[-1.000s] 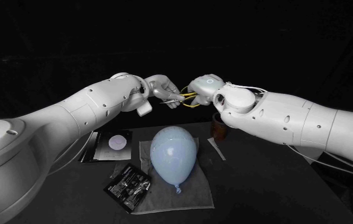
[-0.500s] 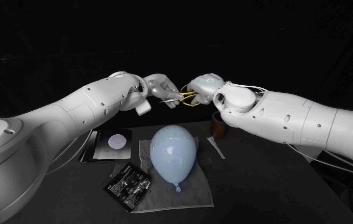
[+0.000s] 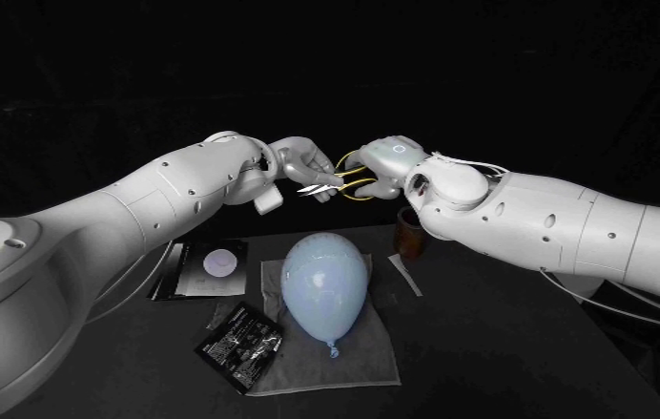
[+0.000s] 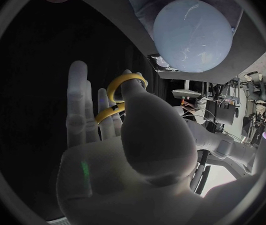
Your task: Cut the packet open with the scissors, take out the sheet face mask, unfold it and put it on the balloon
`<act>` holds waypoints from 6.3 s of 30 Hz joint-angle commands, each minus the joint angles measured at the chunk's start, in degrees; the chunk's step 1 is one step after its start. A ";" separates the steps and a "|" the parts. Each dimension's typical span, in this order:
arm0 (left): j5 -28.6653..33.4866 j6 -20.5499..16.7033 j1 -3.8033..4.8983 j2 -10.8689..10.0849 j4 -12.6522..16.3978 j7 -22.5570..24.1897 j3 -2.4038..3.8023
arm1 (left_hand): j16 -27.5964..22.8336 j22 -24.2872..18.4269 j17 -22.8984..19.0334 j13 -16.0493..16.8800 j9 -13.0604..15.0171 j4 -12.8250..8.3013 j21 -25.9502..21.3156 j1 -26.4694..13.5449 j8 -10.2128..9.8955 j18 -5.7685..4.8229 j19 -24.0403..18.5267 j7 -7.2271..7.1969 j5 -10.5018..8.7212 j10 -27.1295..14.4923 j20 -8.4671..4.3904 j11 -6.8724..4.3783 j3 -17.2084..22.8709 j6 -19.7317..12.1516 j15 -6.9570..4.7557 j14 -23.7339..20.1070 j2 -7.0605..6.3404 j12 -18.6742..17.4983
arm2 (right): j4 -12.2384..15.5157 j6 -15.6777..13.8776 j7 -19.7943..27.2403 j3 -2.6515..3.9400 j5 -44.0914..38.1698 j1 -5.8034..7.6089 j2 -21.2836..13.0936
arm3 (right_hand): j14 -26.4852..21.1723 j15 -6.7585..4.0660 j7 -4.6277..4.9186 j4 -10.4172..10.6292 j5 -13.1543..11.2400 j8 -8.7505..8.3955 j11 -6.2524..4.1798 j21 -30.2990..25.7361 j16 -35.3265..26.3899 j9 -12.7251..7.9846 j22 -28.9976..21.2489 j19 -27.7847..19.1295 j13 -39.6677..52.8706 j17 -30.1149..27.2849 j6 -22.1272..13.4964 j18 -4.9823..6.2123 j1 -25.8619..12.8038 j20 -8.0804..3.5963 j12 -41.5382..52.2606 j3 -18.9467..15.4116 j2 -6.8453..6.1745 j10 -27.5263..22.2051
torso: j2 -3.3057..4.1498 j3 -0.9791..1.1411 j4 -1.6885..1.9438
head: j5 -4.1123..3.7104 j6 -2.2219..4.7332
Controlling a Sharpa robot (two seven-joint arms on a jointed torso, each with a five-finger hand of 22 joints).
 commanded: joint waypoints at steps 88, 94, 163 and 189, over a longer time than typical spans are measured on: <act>11.69 -10.06 -0.15 -5.80 7.09 -0.04 -0.66 | -1.22 0.05 2.89 0.22 4.69 -7.43 -0.24 -9.93 1.75 0.36 1.03 0.21 0.29 3.25 -0.17 -1.80 22.21 -1.10 -0.20 1.29 -5.36 0.29 | 4.29 -4.99 25.31 -0.46 78.91 -3.37 -7.20 | 4.55 5.86 12.31 7.07 0.49 -1.88 10.21 -28.71 -34.14 -7.94 -18.46 -14.15 -0.12 -13.43 1.59 -0.90 2.33 9.92 -0.35 1.18 1.51 3.22 | 0.07 -0.11 0.04 | -0.75 0.29; 11.83 -9.72 -0.21 -6.15 8.08 0.12 -0.62 | -1.23 0.05 2.92 0.23 4.74 -7.47 -0.25 -10.05 1.76 0.36 1.02 0.19 0.29 3.27 -0.16 -1.82 22.27 -1.10 -0.20 1.30 -5.39 0.29 | 3.48 -5.61 26.08 -0.48 80.84 -3.63 -6.10 | 4.04 6.06 12.51 7.00 0.45 -1.81 10.42 -28.69 -34.47 -8.32 -18.43 -14.59 -0.15 -13.64 1.00 -0.90 2.41 10.11 -0.44 0.66 2.07 2.55 | 0.06 -0.05 -0.03 | -0.65 0.24; 9.96 -7.99 -0.22 -7.35 11.38 1.31 -0.48 | -3.10 -0.18 2.88 0.19 5.75 -8.85 -1.31 -12.13 1.89 0.24 -0.61 0.16 0.27 2.80 0.60 -1.63 24.05 -1.69 0.51 -1.21 -5.50 0.16 | 2.09 -4.01 25.02 -0.44 84.20 -4.95 -3.23 | 17.13 -0.70 5.95 -8.40 0.23 8.46 3.31 -12.45 -29.84 -5.83 -8.70 -8.14 0.95 -4.19 14.92 -1.69 4.31 2.32 4.02 26.28 6.45 22.05 | 0.01 -0.06 -0.01 | -0.52 -0.23; 2.16 -16.09 -0.20 -6.87 10.52 4.94 -0.64 | -7.08 -0.72 -1.09 -0.07 0.03 -6.99 -4.48 -18.40 -8.55 -4.63 -15.71 1.89 0.24 -18.75 1.23 5.98 12.81 -17.21 7.50 -18.96 -15.29 0.03 | 0.80 -11.52 21.71 -0.11 82.92 -3.86 -3.60 | 21.00 -2.04 4.80 -14.28 0.25 10.33 2.03 6.11 -30.37 -1.77 6.89 -17.91 1.84 0.64 15.24 -2.97 -2.43 -0.14 3.64 30.50 7.88 26.52 | 0.00 -0.07 -0.03 | -0.72 -0.32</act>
